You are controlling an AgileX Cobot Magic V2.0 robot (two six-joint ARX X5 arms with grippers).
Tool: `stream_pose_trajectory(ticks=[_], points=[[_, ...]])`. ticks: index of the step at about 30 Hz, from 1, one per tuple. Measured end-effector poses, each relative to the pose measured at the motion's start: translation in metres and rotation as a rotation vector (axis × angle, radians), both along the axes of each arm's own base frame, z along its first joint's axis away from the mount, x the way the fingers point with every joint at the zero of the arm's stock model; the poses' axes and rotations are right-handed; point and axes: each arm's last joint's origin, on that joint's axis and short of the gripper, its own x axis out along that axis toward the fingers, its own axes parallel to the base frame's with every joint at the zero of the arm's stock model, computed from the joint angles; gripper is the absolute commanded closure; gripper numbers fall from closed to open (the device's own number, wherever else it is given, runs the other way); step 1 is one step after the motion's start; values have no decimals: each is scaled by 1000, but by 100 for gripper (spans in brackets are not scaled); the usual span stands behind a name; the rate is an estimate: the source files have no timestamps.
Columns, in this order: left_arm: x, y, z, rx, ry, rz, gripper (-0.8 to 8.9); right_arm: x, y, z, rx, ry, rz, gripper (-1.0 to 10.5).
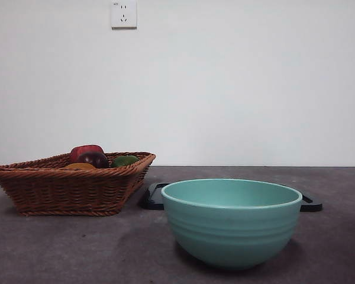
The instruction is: Pick up the wifruite, put it on the bowl, pick up the plate, put it on desk
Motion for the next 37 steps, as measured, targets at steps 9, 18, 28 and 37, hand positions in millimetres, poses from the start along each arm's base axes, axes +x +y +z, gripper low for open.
stream_pose_trajectory(ticks=[9,18,28,37], points=[[0,0,0,-36,-1,6,797,0,0,0,47,-1,-4,935],[-1,0,8,-122,-21,18,797,1,-1,16,218,-150,-36,937],[-11,0,67,-189,-175,21,797,-10,1,67,406,-238,33,937],[-19,-3,119,-209,-120,-24,797,-16,7,113,445,-67,155,937]])
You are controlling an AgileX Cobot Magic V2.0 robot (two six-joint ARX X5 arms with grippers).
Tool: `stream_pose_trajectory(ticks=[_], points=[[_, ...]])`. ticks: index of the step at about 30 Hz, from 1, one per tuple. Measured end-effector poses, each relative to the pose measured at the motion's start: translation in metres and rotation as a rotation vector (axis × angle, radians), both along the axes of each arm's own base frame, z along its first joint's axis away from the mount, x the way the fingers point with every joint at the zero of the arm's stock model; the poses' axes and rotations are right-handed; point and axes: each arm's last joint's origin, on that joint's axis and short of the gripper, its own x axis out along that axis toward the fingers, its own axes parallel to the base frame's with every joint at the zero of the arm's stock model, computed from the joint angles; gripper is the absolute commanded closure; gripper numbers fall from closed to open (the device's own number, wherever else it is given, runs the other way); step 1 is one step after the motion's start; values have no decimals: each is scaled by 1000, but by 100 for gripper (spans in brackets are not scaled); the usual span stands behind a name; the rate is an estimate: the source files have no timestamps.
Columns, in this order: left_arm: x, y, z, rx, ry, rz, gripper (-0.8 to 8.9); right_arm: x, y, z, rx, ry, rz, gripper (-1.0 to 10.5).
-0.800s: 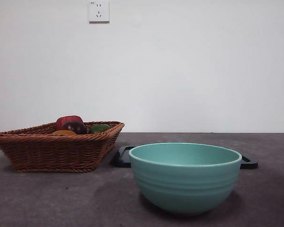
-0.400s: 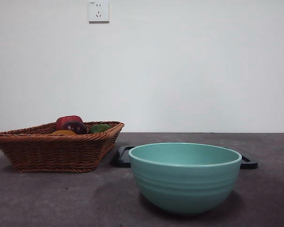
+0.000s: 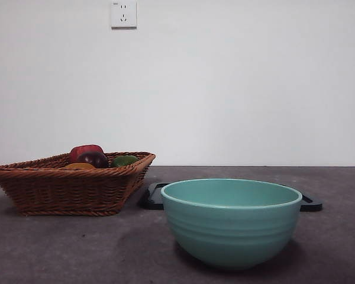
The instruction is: Pick up the wifruite, put it on the bowl, pick up the plate, put it on desk
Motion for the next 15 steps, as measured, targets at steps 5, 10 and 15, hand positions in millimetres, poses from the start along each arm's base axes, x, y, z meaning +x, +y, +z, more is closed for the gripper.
stream_pose_trajectory(ticks=[5,10,15], points=[[-2,-5,32,0,20,-105,797,3,3,29,-17,10,121,937],[0,-12,49,13,68,-221,797,9,6,47,-61,116,212,937],[1,-20,60,36,72,-333,797,13,11,64,-139,170,294,937]])
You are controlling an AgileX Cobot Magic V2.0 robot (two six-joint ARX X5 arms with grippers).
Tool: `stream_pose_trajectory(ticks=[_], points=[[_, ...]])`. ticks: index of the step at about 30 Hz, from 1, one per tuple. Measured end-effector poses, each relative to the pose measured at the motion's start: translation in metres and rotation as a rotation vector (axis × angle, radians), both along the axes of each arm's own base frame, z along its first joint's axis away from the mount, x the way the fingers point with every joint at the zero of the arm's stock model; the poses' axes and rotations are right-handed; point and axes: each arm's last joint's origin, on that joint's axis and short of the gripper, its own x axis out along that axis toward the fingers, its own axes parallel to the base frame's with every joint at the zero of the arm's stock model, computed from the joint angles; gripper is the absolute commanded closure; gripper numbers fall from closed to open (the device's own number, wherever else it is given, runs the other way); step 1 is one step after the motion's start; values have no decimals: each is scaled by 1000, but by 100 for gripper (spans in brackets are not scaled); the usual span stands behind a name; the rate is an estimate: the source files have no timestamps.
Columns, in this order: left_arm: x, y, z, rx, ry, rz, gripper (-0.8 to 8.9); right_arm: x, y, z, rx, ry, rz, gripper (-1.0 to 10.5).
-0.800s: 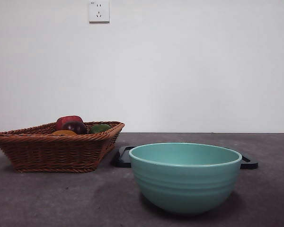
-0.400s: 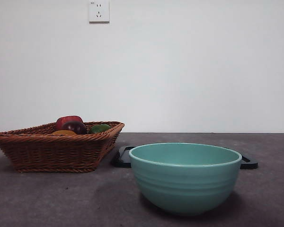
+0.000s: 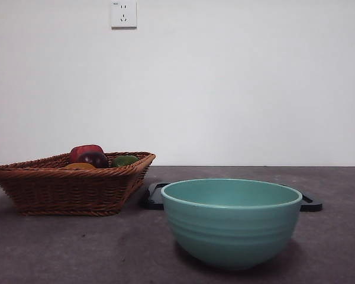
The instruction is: Pick up the wifruite, put it on the bowl, pick up the plate, put it on desk
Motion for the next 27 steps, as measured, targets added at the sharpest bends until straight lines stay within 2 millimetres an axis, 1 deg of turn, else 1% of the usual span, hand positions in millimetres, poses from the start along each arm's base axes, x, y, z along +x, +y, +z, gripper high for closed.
stream_pose_trajectory(ticks=[7,11,14,19,22,27], points=[[12,-14,7,33,90,-198,797,-4,8,28,-89,-15,127,937],[21,-20,17,54,171,-279,797,-6,10,36,-134,33,184,937],[26,-23,24,84,234,-348,797,-6,12,37,-140,51,245,937],[31,-28,27,145,329,-462,797,-6,13,37,-127,44,315,937],[31,-30,24,157,356,-504,795,-8,14,37,-113,58,355,937],[30,-30,24,169,346,-517,795,-10,14,32,-124,97,367,936]])
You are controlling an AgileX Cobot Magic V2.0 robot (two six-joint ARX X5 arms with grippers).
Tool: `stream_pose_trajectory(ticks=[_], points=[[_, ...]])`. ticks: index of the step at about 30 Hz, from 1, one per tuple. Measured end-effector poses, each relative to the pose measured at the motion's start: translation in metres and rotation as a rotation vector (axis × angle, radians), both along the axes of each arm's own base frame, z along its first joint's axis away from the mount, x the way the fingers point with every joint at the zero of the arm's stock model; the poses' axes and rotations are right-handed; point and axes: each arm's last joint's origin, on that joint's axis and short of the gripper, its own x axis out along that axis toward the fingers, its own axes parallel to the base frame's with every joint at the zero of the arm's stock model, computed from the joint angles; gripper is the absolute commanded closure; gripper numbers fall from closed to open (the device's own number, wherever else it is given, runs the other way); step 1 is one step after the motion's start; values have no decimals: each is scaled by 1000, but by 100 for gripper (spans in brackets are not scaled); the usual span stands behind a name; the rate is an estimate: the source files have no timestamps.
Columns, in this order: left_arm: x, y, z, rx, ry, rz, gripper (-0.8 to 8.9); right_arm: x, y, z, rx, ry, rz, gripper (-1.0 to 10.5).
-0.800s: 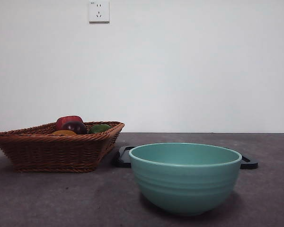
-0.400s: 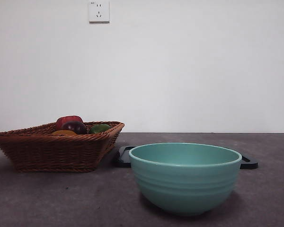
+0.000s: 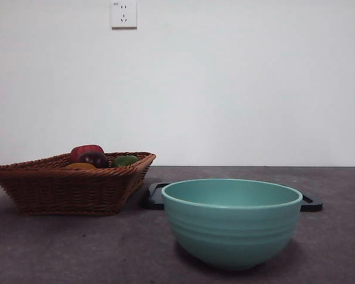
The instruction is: Pick up the wifruite, put it on the bowl, pick up the plate, put it on desk
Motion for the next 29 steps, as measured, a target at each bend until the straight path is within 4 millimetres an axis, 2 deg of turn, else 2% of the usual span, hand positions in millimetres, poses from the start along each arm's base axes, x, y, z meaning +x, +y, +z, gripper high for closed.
stream_pose_trajectory(ticks=[4,6,9,11,13,15,29], points=[[-1,0,1,-2,-6,0,778,-1,0,-1,-15,-3,8,933],[-2,1,1,-3,-10,0,733,-1,0,-1,-20,-5,11,855],[-3,1,1,-5,-14,-1,513,-1,0,-1,-22,-8,11,601],[-4,1,2,-6,-16,-1,319,-1,0,-1,-22,-8,11,457],[-4,2,2,-7,-20,-1,189,-1,0,-1,-22,-8,11,390],[-5,2,2,-7,-21,-1,122,-1,0,-1,-22,-7,11,355],[-4,1,3,-10,-28,-4,126,-1,0,-1,-22,-6,11,338]])
